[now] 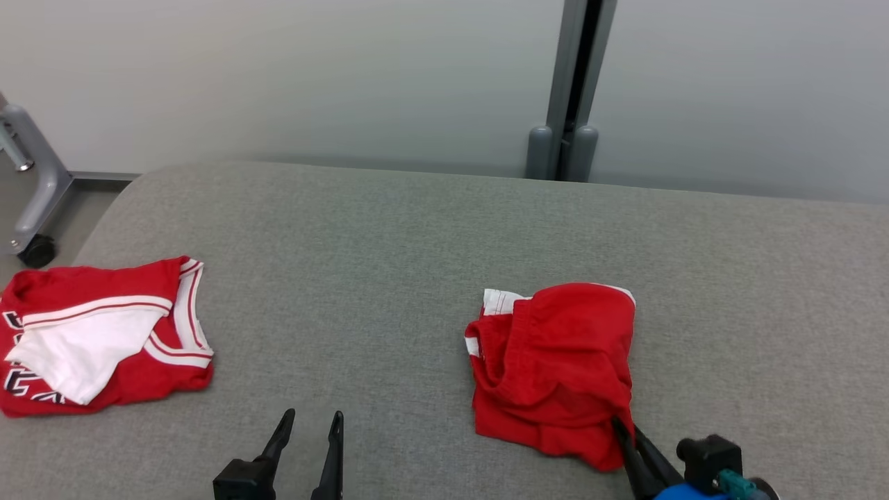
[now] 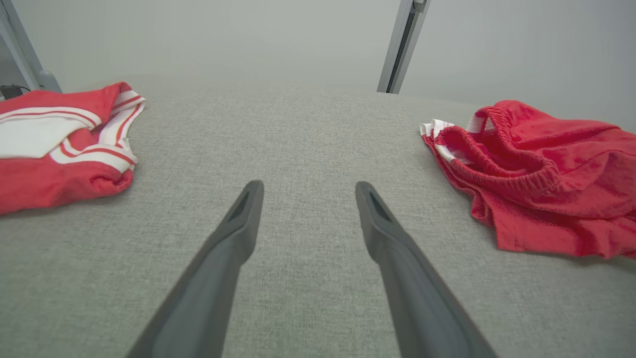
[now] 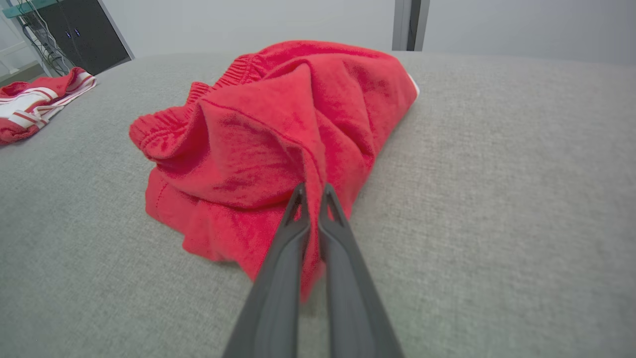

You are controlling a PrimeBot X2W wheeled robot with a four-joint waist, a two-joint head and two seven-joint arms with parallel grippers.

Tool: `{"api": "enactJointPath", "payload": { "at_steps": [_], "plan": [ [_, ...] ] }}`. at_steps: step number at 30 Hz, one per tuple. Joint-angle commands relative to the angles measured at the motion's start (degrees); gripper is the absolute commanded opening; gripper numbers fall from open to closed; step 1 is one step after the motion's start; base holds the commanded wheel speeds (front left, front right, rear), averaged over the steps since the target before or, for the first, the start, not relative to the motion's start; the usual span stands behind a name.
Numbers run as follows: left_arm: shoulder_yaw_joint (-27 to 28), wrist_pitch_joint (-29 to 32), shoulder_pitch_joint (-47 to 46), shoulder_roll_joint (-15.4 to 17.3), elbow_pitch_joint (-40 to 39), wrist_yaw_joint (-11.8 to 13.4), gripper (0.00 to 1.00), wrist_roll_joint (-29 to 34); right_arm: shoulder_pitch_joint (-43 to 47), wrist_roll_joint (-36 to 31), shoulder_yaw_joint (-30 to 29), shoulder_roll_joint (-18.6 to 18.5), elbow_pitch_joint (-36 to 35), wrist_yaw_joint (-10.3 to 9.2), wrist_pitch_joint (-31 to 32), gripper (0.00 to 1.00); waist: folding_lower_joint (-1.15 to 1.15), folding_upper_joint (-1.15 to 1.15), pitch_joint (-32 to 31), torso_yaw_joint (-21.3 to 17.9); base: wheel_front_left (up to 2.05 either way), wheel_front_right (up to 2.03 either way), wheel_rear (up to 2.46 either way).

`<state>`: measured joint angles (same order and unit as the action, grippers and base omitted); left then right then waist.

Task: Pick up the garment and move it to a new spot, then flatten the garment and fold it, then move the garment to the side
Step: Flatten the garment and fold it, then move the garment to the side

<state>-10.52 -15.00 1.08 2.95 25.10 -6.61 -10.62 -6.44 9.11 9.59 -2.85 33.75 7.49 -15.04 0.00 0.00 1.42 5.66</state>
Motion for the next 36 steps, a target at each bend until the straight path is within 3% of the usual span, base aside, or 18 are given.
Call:
{"api": "enactJointPath", "payload": {
  "at_steps": [1, 7, 8, 9, 10, 11, 15, 25, 36],
  "plan": [
    [-0.22, -0.25, -0.23, -0.03, -0.24, -0.02, 1.0, -0.44, 1.6, -0.16, 0.14, -0.15, -0.5, 0.0, -0.19, 0.0, 0.0, 0.0, -0.85, -1.3, 0.0, 0.0, 0.0],
    [-1.15, -0.25, -0.28, -0.01, 0.0, 0.45, 1.0, -1.04, 7.83, -1.61, -0.81, -0.16, -1.54, 0.0, -0.18, 0.0, 0.0, 0.0, -1.15, -3.66, 0.0, 0.0, 0.0],
    [-1.2, -0.25, -0.24, -0.03, 0.0, 0.43, 1.0, -1.11, 8.34, -2.02, -1.24, -0.15, -1.29, 0.0, -0.18, 0.11, 0.0, 0.0, -1.18, -3.81, 0.0, 0.0, 0.0],
    [-1.08, -0.25, -0.13, -0.02, 0.01, 0.44, 1.0, -1.07, 8.77, -2.16, -1.74, -0.16, -0.98, 0.0, -0.18, 0.4, 0.0, 0.0, -1.19, -3.95, 0.0, 0.0, 0.0],
    [-0.87, -0.25, -0.02, -0.01, 0.09, 0.42, 1.0, -0.91, 9.07, -2.08, -2.34, -0.17, -0.69, 0.0, -0.18, 0.94, 0.0, 0.0, -1.19, -4.07, 0.0, 0.0, 0.0],
    [-0.64, -0.25, 0.07, -0.02, 0.22, 0.38, 1.0, -0.65, 9.3, -2.26, -2.88, -0.18, -0.38, 0.0, -0.18, 1.0, 0.0, 0.0, -1.23, -4.14, 0.0, 0.0, 0.0],
    [0.11, -0.25, 0.35, -0.02, 0.53, 0.28, 1.0, -0.26, 8.78, -1.17, -4.42, -0.16, -2.19, 0.0, -0.19, 1.0, 0.0, 0.0, -1.48, -4.29, 0.0, 0.0, 0.0],
    [1.9, -0.25, -0.55, -0.02, -1.54, 0.8, 1.0, 0.71, 5.48, 1.72, -8.68, -0.14, -15.9, 0.0, -0.18, 1.0, 0.0, 0.0, -1.79, -4.65, 0.0, 0.0, 0.0],
    [1.33, -0.25, -0.22, -0.02, -1.92, 0.45, 1.0, 1.35, 3.94, 2.39, -8.35, -0.14, -12.38, 0.0, -0.18, 1.0, 0.0, 0.0, -1.6, -3.86, 0.0, 0.0, 0.0]
  ]
}}
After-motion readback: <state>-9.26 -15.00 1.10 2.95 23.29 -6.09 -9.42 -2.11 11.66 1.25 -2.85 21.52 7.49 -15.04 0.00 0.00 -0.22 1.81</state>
